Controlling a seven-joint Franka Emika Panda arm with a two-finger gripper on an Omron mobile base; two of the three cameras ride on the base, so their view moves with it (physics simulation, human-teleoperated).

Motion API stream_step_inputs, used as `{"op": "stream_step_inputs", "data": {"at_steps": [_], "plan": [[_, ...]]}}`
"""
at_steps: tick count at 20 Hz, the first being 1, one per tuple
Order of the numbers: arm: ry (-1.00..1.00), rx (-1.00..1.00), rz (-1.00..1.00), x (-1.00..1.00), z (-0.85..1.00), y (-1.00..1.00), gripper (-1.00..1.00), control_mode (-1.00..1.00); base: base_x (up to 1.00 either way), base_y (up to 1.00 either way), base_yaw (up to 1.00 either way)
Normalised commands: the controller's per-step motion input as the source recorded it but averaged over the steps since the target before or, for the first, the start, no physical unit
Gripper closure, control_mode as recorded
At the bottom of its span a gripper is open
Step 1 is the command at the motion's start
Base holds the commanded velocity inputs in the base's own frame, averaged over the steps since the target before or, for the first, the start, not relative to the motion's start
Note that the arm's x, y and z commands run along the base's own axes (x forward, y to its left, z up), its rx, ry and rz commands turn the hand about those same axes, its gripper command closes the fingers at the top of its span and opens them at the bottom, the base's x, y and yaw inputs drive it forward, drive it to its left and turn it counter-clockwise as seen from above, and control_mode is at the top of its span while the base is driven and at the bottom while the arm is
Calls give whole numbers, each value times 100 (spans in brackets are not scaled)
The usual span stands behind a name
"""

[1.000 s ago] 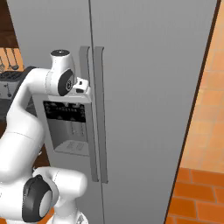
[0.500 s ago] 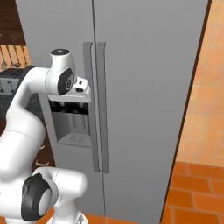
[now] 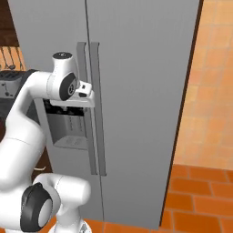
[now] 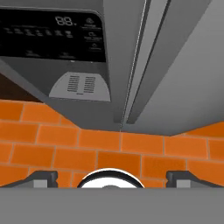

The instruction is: Take the strawberry from the fridge and place it on top of the pancake, located on the dining counter.

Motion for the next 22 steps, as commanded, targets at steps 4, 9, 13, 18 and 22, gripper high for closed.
{"op": "stream_step_inputs", "data": {"at_steps": [4, 9, 13, 18, 22], "plan": [[0, 0, 0, 0, 0, 0, -100, 100, -29, -23, -6], [0, 0, 0, 0, 0, 0, -100, 100, -52, -29, -8], [0, 0, 0, 0, 0, 0, -100, 100, -40, -20, -7], [0, 0, 0, 0, 0, 0, -100, 100, -26, -10, -3], [0, 0, 0, 0, 0, 0, -100, 100, 0, 0, 0]]}}
